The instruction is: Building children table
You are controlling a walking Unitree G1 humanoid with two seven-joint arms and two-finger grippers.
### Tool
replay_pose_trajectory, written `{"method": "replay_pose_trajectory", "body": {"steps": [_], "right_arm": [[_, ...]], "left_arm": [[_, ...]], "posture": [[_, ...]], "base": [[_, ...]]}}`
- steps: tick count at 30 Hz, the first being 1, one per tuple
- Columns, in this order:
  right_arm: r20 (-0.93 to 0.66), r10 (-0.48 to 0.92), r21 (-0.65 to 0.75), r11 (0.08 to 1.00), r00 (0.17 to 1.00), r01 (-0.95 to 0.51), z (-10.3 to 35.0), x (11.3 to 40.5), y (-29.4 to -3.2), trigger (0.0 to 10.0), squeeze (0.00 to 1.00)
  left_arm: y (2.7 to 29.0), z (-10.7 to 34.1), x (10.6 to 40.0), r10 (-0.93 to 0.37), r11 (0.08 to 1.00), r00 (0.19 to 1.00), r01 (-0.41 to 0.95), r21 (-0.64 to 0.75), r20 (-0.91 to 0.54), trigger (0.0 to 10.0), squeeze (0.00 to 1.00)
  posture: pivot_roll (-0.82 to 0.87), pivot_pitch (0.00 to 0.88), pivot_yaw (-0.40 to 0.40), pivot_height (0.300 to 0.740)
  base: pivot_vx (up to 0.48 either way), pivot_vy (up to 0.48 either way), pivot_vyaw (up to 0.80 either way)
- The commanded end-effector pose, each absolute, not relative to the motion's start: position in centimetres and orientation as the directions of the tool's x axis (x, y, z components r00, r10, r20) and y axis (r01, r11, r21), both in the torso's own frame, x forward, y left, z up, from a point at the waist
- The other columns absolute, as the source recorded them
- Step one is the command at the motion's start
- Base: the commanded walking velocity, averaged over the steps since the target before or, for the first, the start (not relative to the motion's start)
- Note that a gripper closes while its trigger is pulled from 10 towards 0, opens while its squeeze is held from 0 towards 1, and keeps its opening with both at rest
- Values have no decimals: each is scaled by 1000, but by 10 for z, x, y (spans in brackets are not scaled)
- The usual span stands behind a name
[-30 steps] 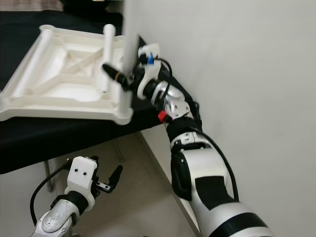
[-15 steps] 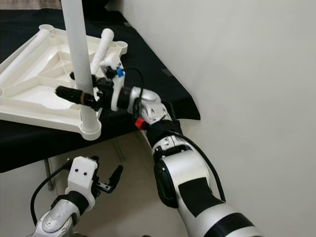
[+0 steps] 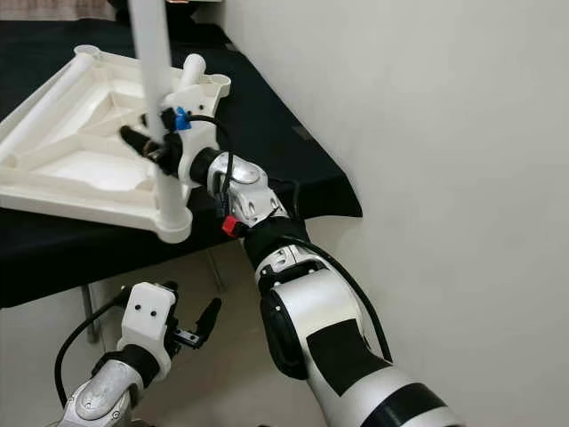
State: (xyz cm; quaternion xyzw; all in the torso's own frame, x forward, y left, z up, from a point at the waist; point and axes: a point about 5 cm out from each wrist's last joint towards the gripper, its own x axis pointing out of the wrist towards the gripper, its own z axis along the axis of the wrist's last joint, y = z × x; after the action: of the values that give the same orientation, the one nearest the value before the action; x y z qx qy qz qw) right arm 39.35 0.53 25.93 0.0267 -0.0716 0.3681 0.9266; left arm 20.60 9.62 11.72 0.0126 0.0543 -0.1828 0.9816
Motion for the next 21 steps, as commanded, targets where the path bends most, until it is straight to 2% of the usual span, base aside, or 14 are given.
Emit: {"method": "replay_pose_trajectory", "body": {"steps": [1, 3, 4, 5, 8, 9, 11, 12, 13, 14, 18, 19, 20, 21], "right_arm": [[95, 549, 19, 833, 830, -553, 251, 404, -17, 0, 0], [46, 228, 7, 974, 973, -228, 243, 414, -45, 0, 0], [46, 228, 7, 974, 973, -228, 243, 414, -45, 0, 0], [30, 93, 18, 995, 995, -93, 240, 416, -58, 0, 0], [34, 26, 30, 999, 999, -27, 241, 417, -65, 0, 0], [43, -25, 59, 998, 999, 23, 244, 418, -71, 10000, 0], [75, -36, 84, 996, 997, 30, 251, 419, -73, 10000, 0], [97, -26, 82, 996, 995, 18, 254, 419, -74, 10000, 549], [97, -26, 82, 996, 995, 18, 254, 419, -74, 10000, 549], [114, -13, 85, 996, 993, 3, 257, 419, -73, 10000, 1000], [133, -63, 66, 996, 989, 55, 257, 419, -79, 10000, 1000], [138, -64, 68, 996, 988, 55, 257, 419, -79, 10000, 925], [143, -64, 71, 996, 988, 55, 257, 419, -79, 10000, 925], [149, -62, 82, 995, 987, 50, 255, 418, -80, 10000, 0]], "left_arm": [[94, 114, 204, -361, 931, 923, 364, -1, -132, 10000, 0], [95, 114, 204, -363, 931, 923, 366, -1, -131, 10000, 0], [95, 114, 204, -363, 931, 923, 366, -1, -131, 10000, 0], [95, 114, 205, -362, 931, 923, 365, 0, -132, 10000, 0], [95, 114, 205, -363, 931, 923, 366, 1, -131, 10000, 0], [96, 114, 205, -363, 930, 922, 367, 4, -131, 10000, 0], [97, 113, 205, -362, 930, 922, 366, 7, -134, 10000, 0], [97, 113, 205, -362, 930, 922, 366, 7, -135, 10000, 0], [97, 113, 205, -362, 930, 922, 366, 7, -135, 10000, 0], [97, 113, 205, -362, 930, 922, 367, 7, -136, 10000, 0], [97, 113, 205, -361, 931, 922, 366, 9, -138, 10000, 0], [97, 113, 205, -361, 931, 922, 366, 9, -139, 10000, 0], [97, 113, 206, -362, 930, 922, 366, 9, -138, 10000, 0], [97, 113, 206, -362, 930, 922, 366, 9, -138, 10000, 0]], "posture": [[111, 106, -199, 740], [113, 104, -200, 740], [113, 104, -200, 740], [116, 104, -196, 740], [118, 105, -193, 740], [119, 103, -193, 740], [119, 101, -189, 740], [117, 101, -189, 740], [117, 101, -189, 740], [117, 101, -189, 740], [117, 100, -188, 740], [118, 100, -186, 740], [118, 100, -186, 740], [118, 100, -186, 740]], "base": [[0, 0, 0], [0, 0, 0], [0, 0, 0], [0, 0, 0], [0, 0, 0], [0, 0, 0], [0, 0, 0], [0, 0, 0], [0, 0, 0], [0, 0, 0], [0, 0, 0], [0, 0, 0], [0, 0, 0], [0, 0, 0]]}}
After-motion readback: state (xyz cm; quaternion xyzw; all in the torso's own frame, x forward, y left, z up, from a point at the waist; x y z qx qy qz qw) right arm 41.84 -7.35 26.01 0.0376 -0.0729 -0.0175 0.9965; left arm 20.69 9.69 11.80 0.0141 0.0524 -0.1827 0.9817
